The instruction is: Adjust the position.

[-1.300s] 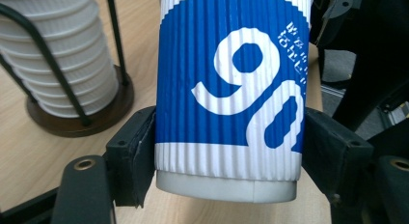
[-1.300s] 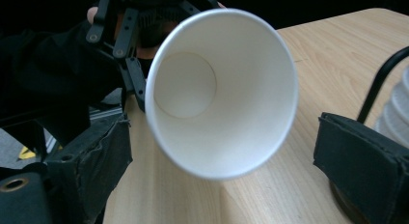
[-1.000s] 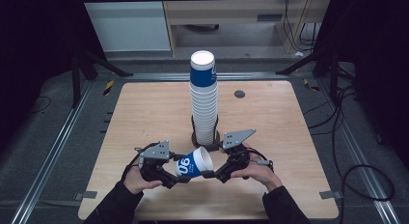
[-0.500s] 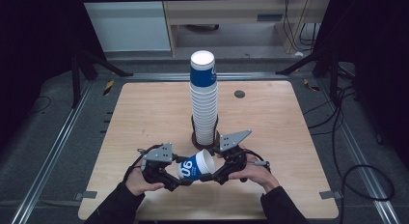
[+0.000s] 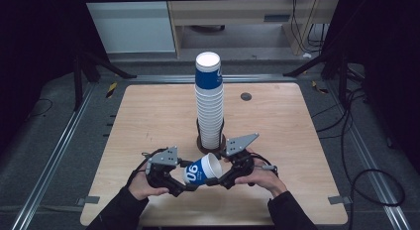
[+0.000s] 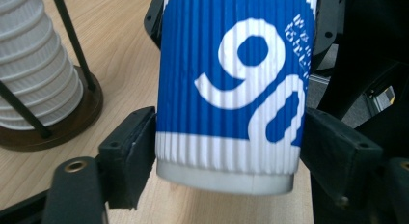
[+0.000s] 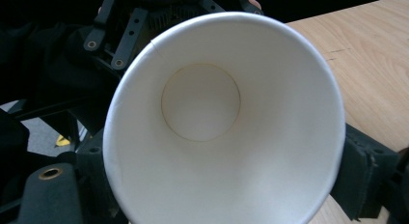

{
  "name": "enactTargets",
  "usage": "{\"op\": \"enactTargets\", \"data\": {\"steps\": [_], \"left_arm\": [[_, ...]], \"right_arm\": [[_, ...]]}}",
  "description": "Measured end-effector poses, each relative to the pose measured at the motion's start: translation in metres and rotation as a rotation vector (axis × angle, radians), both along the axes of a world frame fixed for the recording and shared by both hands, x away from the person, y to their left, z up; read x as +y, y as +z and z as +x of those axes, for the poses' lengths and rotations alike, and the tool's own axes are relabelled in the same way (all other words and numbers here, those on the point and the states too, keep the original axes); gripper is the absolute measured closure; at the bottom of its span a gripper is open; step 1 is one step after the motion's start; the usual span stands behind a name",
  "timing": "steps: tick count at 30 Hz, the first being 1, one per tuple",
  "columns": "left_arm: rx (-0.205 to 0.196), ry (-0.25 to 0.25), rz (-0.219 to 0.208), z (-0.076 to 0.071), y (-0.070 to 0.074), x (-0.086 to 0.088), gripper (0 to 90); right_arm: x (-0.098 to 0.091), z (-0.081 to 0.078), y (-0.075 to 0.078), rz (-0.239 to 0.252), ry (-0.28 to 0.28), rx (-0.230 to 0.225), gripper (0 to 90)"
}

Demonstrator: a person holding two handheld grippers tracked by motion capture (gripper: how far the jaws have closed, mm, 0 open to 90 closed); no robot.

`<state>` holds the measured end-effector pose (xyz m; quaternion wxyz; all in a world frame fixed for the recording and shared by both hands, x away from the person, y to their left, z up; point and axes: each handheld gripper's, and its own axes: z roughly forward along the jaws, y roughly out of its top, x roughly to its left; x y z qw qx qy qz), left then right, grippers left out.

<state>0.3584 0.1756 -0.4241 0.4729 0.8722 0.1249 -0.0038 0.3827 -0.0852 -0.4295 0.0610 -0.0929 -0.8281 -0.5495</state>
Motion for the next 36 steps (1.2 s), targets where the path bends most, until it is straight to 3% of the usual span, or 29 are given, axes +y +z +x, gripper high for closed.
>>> {"op": "enactTargets", "data": {"steps": [16, 19, 25, 28, 36], "left_arm": [[0.018, 0.066, 0.044, 0.008, -0.003, 0.007, 17.5], [0.022, 0.047, 0.064, 0.006, -0.004, 0.003, 16.8], [0.032, 0.009, 0.138, 0.003, -0.010, -0.008, 16.0], [0.032, -0.005, 0.175, 0.002, -0.013, -0.013, 16.4], [0.049, -0.063, 0.193, -0.001, -0.017, -0.018, 26.4]], "right_arm": [[-0.011, 0.004, 0.003, -0.063, -0.075, -0.032, 16.2], [-0.008, 0.002, 0.003, -0.088, -0.058, -0.042, 16.1], [0.002, -0.001, 0.001, -0.198, -0.017, -0.073, 16.2], [0.007, -0.002, 0.000, -0.209, 0.006, -0.072, 16.1], [0.017, -0.006, -0.004, -0.226, 0.067, -0.061, 16.0]]}}
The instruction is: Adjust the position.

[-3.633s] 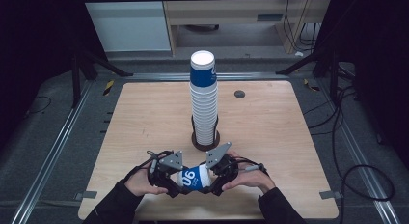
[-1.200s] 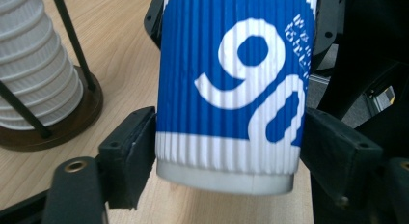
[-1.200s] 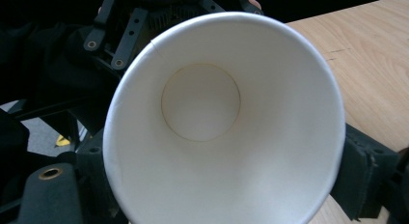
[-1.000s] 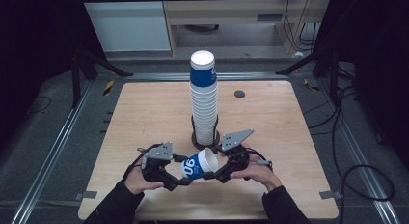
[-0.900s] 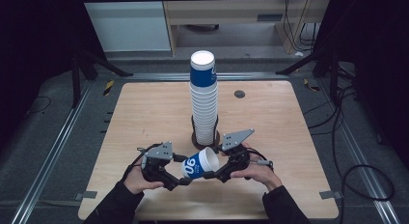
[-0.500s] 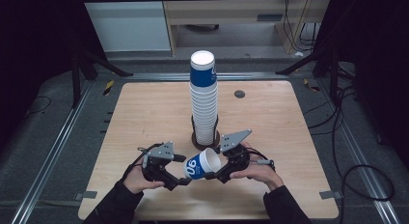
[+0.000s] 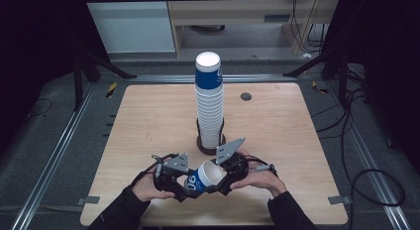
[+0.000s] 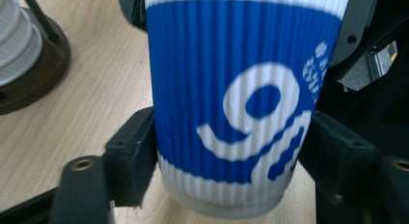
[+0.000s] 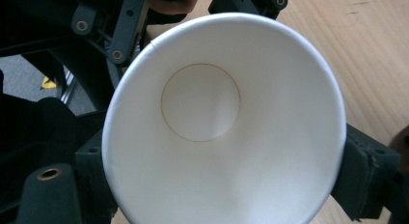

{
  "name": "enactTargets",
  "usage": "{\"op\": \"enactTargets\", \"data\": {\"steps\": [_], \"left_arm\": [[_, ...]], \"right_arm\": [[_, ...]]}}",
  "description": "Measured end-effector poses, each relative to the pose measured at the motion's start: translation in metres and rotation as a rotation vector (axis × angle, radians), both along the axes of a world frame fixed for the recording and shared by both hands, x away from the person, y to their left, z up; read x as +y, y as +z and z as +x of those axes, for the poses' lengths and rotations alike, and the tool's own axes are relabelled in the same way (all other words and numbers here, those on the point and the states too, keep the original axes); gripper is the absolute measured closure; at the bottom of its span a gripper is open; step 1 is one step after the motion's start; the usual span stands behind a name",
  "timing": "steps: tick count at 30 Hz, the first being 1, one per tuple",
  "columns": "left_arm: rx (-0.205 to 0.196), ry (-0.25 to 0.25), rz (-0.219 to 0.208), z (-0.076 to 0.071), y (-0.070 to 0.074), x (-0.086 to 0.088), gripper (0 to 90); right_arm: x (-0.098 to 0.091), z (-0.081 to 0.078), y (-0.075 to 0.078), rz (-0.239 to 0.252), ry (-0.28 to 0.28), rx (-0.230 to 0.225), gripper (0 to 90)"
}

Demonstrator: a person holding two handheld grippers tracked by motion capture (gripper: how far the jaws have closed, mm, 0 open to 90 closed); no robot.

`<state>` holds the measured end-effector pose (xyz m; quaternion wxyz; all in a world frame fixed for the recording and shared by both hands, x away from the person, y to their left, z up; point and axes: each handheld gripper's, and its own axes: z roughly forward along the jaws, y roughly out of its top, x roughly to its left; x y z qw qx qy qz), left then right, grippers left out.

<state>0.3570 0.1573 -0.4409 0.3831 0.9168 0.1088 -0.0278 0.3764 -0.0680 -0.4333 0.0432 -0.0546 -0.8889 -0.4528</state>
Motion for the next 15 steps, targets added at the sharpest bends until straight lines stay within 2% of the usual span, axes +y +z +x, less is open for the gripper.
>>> {"op": "enactTargets", "data": {"steps": [3, 7, 10, 15], "left_arm": [[0.003, -0.003, 0.004, 0.000, -0.001, 0.000, 27.2], [-0.012, 0.013, -0.019, 0.001, 0.001, 0.003, 27.4], [-0.012, 0.045, -0.052, 0.003, 0.004, 0.008, 27.5], [-0.026, 0.106, -0.113, 0.009, 0.008, 0.019, 27.5]], "right_arm": [[0.001, 0.000, -0.001, -0.005, 0.008, 0.000, 15.9], [0.000, 0.001, -0.001, 0.021, -0.008, 0.000, 13.7], [-0.002, 0.003, 0.001, 0.063, -0.051, -0.020, 9.2], [-0.015, 0.009, 0.009, 0.178, -0.123, -0.001, 7.2]]}}
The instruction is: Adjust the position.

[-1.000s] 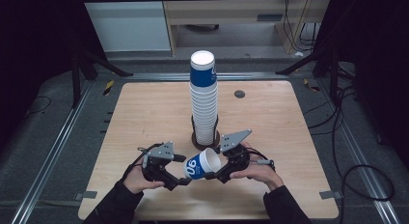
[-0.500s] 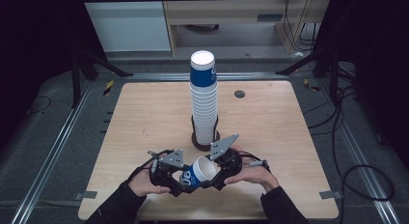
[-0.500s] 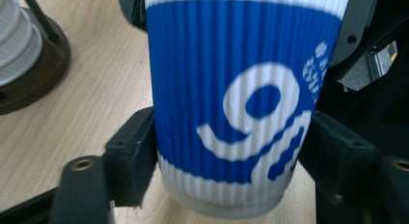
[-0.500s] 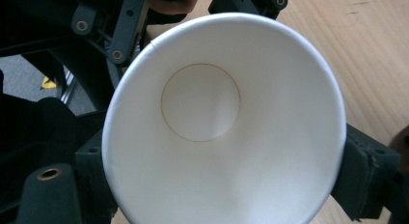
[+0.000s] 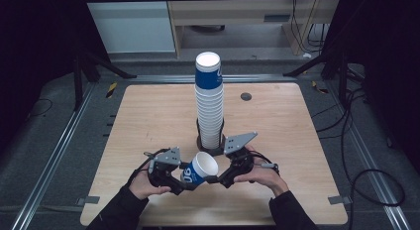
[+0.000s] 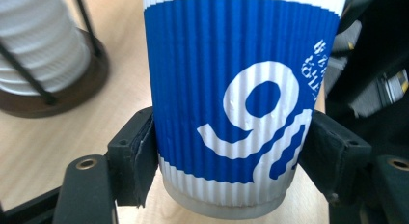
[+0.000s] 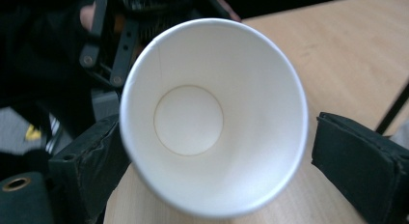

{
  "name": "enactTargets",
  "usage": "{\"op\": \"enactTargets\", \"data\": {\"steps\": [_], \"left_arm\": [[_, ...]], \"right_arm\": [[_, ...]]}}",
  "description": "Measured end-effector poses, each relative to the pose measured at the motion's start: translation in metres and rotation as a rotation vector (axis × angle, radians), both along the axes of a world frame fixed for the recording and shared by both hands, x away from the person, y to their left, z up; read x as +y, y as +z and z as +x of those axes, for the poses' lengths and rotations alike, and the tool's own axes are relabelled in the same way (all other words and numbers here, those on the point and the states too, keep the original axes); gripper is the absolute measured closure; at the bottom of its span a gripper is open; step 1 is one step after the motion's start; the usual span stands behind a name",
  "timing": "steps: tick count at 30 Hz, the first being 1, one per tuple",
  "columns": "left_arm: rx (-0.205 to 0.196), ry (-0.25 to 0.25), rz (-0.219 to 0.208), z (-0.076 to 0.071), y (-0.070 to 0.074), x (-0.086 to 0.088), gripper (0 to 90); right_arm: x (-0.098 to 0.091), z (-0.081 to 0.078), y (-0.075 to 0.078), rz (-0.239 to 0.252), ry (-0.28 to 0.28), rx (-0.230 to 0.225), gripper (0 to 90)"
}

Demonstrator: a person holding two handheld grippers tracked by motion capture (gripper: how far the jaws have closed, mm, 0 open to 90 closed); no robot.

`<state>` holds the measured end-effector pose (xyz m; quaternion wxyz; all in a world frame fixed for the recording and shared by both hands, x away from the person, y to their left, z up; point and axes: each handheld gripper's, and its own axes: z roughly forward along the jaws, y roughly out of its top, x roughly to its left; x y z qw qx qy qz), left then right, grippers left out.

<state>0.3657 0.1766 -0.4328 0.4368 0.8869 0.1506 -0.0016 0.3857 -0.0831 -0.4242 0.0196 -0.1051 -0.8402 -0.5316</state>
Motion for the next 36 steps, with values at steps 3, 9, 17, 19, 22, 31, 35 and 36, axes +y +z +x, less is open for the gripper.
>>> {"op": "enactTargets", "data": {"steps": [3, 9, 17, 19, 22, 31, 35, 36], "left_arm": [[-0.020, 0.040, -0.053, 0.000, 0.003, 0.005, 27.5], [-0.052, 0.078, -0.128, -0.003, 0.009, 0.005, 27.5], [-0.064, 0.082, -0.149, -0.007, 0.009, -0.001, 27.4], [-0.065, 0.078, -0.151, -0.008, 0.009, -0.003, 27.5], [-0.065, 0.070, -0.147, -0.010, 0.009, -0.006, 27.4], [-0.052, 0.069, -0.146, -0.010, 0.009, -0.005, 26.3], [-0.044, 0.077, -0.125, -0.008, 0.008, -0.001, 22.8], [-0.039, 0.081, -0.123, -0.007, 0.008, 0.000, 22.4]], "right_arm": [[-0.006, 0.003, 0.003, 0.061, -0.029, 0.018, 7.7], [-0.003, 0.004, 0.002, 0.146, -0.048, 0.047, 9.6], [0.008, 0.001, -0.002, 0.201, -0.032, 0.088, 13.1], [0.010, 0.001, -0.003, 0.213, -0.029, 0.098, 14.1], [0.011, 0.001, -0.005, 0.233, -0.029, 0.112, 18.0], [0.011, -0.001, -0.004, 0.238, -0.025, 0.087, 20.6], [0.005, -0.001, 0.001, 0.232, -0.043, 0.063, 20.5], [0.000, 0.000, 0.004, 0.243, -0.056, 0.062, 20.5]]}}
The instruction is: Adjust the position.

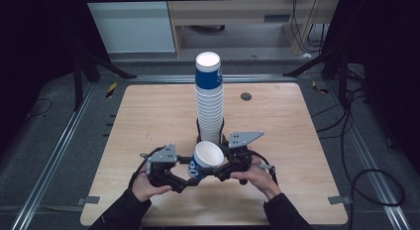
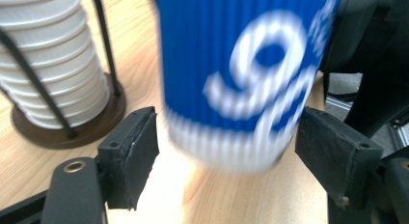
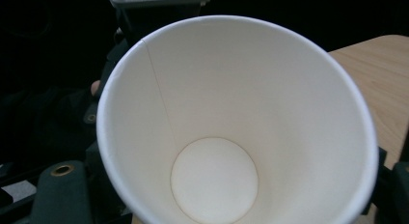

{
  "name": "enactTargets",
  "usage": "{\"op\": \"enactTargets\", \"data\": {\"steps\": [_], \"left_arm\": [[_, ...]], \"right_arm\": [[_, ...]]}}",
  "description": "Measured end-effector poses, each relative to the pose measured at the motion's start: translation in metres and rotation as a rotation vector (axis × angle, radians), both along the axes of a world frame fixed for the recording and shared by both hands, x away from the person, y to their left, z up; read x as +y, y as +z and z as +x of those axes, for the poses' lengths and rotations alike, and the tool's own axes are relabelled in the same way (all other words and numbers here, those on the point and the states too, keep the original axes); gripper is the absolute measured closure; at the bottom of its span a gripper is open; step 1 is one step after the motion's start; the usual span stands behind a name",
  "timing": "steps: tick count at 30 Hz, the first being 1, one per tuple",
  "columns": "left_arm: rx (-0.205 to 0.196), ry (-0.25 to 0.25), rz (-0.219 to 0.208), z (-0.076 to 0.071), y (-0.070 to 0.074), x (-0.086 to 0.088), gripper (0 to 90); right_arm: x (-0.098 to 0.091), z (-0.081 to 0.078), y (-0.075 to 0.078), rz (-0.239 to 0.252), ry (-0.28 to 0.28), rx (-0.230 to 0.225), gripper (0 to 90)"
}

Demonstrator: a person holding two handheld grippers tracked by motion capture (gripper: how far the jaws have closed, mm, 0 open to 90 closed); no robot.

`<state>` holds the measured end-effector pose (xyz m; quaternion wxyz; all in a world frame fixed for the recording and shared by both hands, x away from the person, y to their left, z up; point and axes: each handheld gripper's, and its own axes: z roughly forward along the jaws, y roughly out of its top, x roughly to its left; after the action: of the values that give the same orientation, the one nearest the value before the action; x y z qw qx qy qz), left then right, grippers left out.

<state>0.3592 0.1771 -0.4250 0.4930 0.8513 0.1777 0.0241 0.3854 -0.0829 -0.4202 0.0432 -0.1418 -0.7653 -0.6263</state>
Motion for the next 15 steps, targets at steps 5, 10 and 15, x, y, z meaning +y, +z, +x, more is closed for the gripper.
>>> {"op": "enactTargets", "data": {"steps": [5, 10, 15], "left_arm": [[0.007, 0.054, 0.013, 0.007, -0.002, 0.012, 20.8], [0.004, 0.137, 0.010, 0.014, -0.002, 0.024, 20.3], [0.010, 0.233, 0.004, 0.021, -0.002, 0.036, 19.5]], "right_arm": [[-0.018, 0.002, 0.008, -0.008, -0.071, -0.026, 20.5], [-0.037, 0.004, 0.013, -0.022, -0.159, -0.040, 20.4], [-0.054, 0.007, 0.016, -0.067, -0.258, -0.062, 20.4]]}}
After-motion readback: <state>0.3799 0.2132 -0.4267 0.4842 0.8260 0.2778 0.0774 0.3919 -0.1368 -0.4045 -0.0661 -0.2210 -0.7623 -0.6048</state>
